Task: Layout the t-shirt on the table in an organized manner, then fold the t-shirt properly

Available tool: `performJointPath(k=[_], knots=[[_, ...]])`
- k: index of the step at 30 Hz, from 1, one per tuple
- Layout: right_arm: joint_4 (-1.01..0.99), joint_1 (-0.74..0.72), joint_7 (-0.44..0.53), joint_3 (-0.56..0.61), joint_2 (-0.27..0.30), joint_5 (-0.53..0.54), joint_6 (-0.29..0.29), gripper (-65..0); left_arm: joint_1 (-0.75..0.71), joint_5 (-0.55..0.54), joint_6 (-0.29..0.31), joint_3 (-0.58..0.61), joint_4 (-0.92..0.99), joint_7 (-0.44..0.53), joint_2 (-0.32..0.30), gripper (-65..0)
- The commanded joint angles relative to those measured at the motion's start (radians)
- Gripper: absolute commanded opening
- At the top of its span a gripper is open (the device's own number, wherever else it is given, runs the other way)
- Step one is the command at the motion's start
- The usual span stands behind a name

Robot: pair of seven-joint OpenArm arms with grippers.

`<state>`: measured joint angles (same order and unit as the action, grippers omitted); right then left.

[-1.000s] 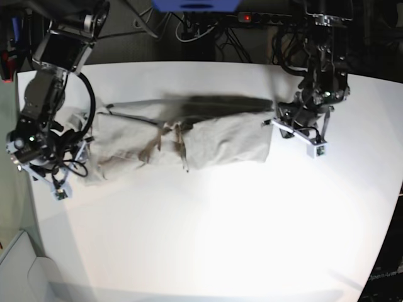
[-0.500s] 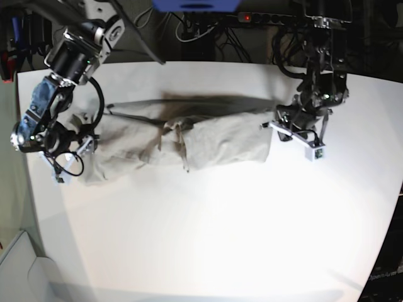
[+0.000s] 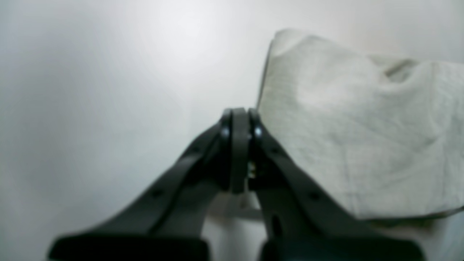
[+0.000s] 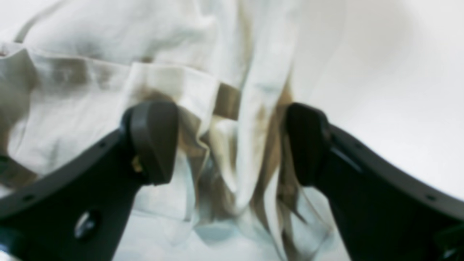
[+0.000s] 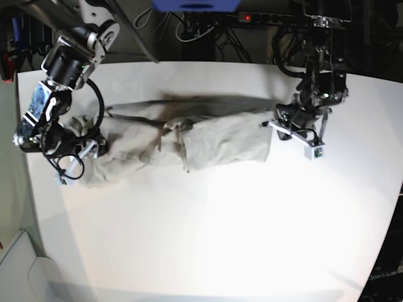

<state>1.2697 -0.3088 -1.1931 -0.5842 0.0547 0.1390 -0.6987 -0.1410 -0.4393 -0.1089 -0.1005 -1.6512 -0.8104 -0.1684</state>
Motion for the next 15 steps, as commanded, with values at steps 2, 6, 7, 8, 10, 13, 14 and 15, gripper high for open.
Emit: performJointPath(k=[2, 6, 7, 8, 10, 13, 14, 15], knots=[[0.003, 0.010, -0.021, 0.002, -0.003, 0.001, 0.001, -21.5, 0.010, -0.010, -0.001, -0.002, -0.019, 0.015, -0.004, -65.0], [0.003, 0.020, -0.021, 0.002, -0.016, 0.015, 0.001, -38.1, 0.010, -0.010, -0.001, -0.002, -0.017, 0.015, -0.004, -65.0], [0.005, 0.026, -0.024, 0.005, -0.019, 0.030, 0.001, -44.6, 0.011, -0.010, -0.001, -0.002, -0.014, 0.015, -0.004, -65.0], [0.008, 0.038, -0.024, 0.008, -0.017, 0.052, 0.001, -51.5, 0.013, -0.010, -0.001, -0.002, -0.013, 0.015, -0.004, -65.0], [0.008, 0.047, -0.026, 0.010, -0.017, 0.096, 0.001, -64.1, 0.014, -0.010, -0.001, -0.002, -0.011, 0.015, -0.004, -65.0], [0.009, 0.052, -0.028, 0.010, -0.013, 0.152, 0.001, -64.4, 0.017, -0.010, -0.001, -0.003, -0.010, 0.015, -0.004, -65.0], [0.012, 0.052, -0.028, 0.010, -0.011, 0.175, 0.001, -64.8, 0.017, -0.010, -0.001, -0.006, -0.010, 0.015, -0.004, -65.0], [0.028, 0.055, -0.028, 0.010, -0.006, 0.205, 0.001, -65.0, 0.017, -0.010, -0.001, -0.008, -0.010, 0.015, -0.004, -65.0]])
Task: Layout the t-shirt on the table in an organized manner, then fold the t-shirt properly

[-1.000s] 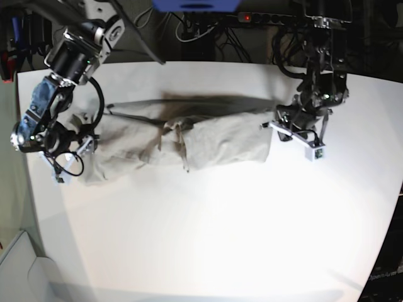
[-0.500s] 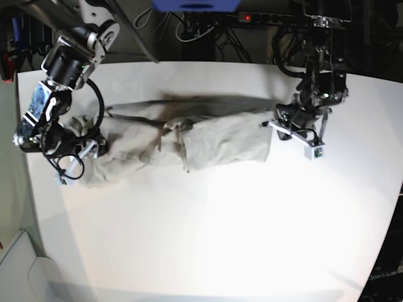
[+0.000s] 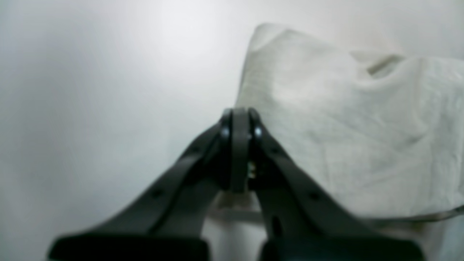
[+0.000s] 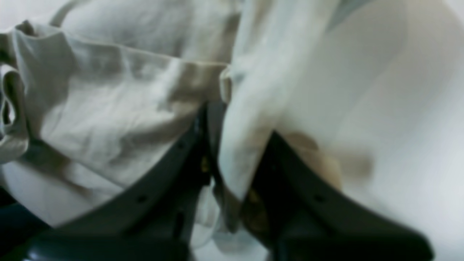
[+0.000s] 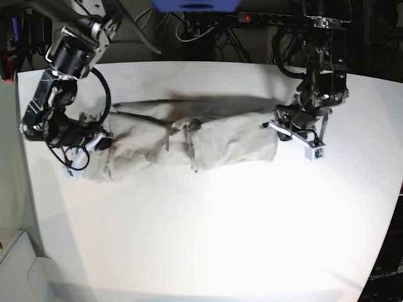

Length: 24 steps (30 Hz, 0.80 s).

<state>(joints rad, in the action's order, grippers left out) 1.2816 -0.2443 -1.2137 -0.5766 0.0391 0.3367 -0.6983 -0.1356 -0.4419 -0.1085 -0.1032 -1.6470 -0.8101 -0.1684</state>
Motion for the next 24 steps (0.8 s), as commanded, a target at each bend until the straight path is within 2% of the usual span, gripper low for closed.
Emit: performJointPath(k=[1, 7, 12, 18, 24], knots=[[0.039, -0.005, -0.007, 0.002, 0.018, 0.045, 0.000, -65.0, 0.014, -0.007, -0.001, -0.007, -0.014, 0.015, -0.006, -65.0], [0.241, 0.018, -0.101, 0.002, 0.022, 0.258, 0.000, -65.0, 0.015, -0.007, -0.001, -0.007, -0.014, 0.015, -0.006, -65.0], [0.367, 0.020, -0.183, 0.002, -0.011, 0.361, 0.000, -65.0, 0.015, -0.007, -0.001, -0.002, -0.014, 0.018, -0.006, -65.0], [0.464, 0.020, -0.183, 0.016, -0.055, 0.402, 0.000, -65.0, 0.015, -0.007, -0.001, -0.003, -0.014, 0.022, -0.006, -64.9], [0.577, 0.024, -0.183, 0.085, -0.117, 0.402, 0.000, -65.0, 0.017, -0.007, -0.001, -0.002, -0.014, 0.024, -0.006, -64.9]])
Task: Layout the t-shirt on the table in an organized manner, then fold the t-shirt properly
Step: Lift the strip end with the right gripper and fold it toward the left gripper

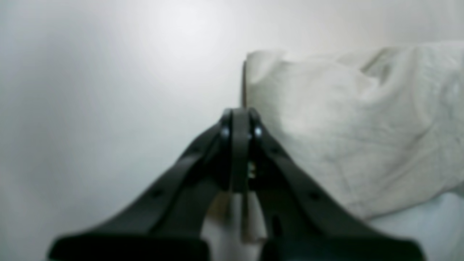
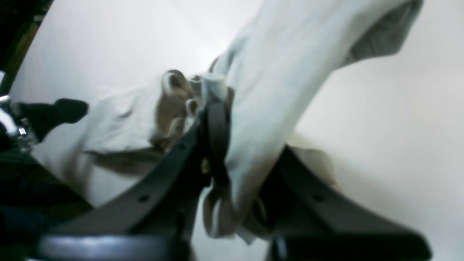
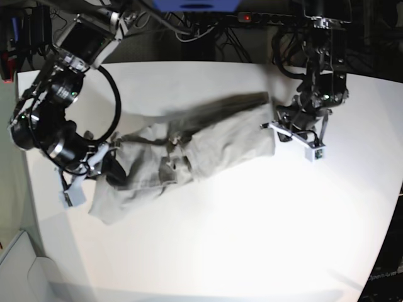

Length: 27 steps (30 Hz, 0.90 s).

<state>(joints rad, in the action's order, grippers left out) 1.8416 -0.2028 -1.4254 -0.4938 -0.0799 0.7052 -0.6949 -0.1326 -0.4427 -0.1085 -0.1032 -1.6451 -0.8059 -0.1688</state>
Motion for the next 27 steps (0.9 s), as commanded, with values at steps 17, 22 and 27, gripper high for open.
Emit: performJointPath(k=[17, 22, 27], knots=[[0.062, 0.067, 0.029, 0.244, -0.024, 0.029, -0.003, -65.0, -0.029, -0.008, -0.003, -0.083, -0.177, 0.010, 0.010, -65.0], [0.062, 0.058, 0.029, 0.244, -0.021, 0.029, -0.003, -65.0, -0.108, -0.008, -0.003, -0.250, -0.258, -0.030, 0.008, -64.8], [0.062, 0.061, 0.029, 0.243, -0.024, 0.029, -0.003, -65.0, -0.131, -0.006, -0.001, -0.399, -0.189, -0.069, 0.018, -64.6]])
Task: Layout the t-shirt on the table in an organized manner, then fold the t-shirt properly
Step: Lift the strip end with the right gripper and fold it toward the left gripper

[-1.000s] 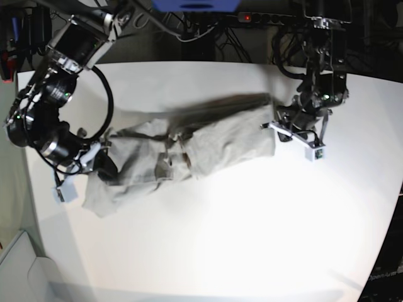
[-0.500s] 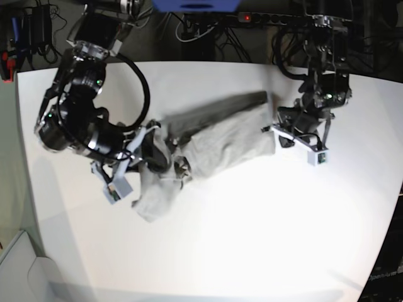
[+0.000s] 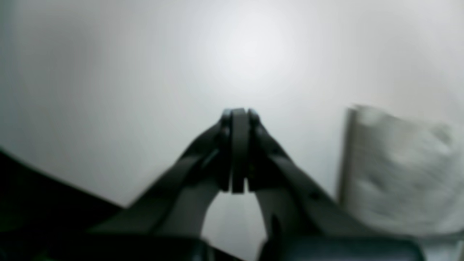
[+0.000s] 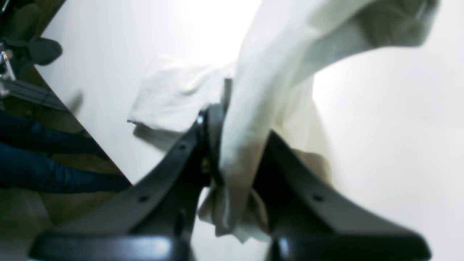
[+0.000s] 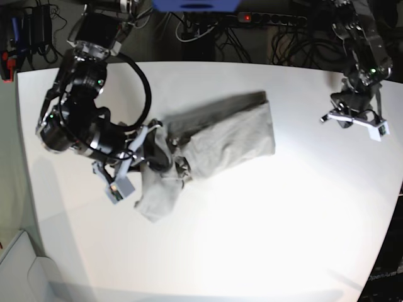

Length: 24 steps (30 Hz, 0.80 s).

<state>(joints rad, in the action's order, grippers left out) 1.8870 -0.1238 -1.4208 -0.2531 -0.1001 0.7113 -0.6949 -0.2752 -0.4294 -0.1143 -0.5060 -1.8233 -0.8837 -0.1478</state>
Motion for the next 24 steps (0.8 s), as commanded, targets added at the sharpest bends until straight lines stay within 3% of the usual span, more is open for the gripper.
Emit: performJointPath(k=[1, 7, 12, 24], knots=[[0.016, -0.017, 0.025, 0.002, -0.005, 0.023, -0.003, -65.0, 0.014, -0.019, 0.005, 0.002, 0.015, 0.007, -0.003, -64.6], [0.016, -0.020, 0.025, 0.002, -0.007, 0.024, -0.003, -65.0, 0.055, -0.021, 0.005, 0.019, 0.095, 0.004, 0.029, -65.0], [0.015, -0.020, 0.025, 0.022, -0.040, 0.024, -0.003, -65.0, 0.136, -0.013, 0.003, 0.129, 0.152, -0.088, 0.037, -65.0], [0.015, -0.007, 0.079, 0.193, -0.042, 0.024, -0.003, -65.0, 0.196, -0.019, -0.005, 0.252, 0.259, -0.098, 0.040, -65.0]])
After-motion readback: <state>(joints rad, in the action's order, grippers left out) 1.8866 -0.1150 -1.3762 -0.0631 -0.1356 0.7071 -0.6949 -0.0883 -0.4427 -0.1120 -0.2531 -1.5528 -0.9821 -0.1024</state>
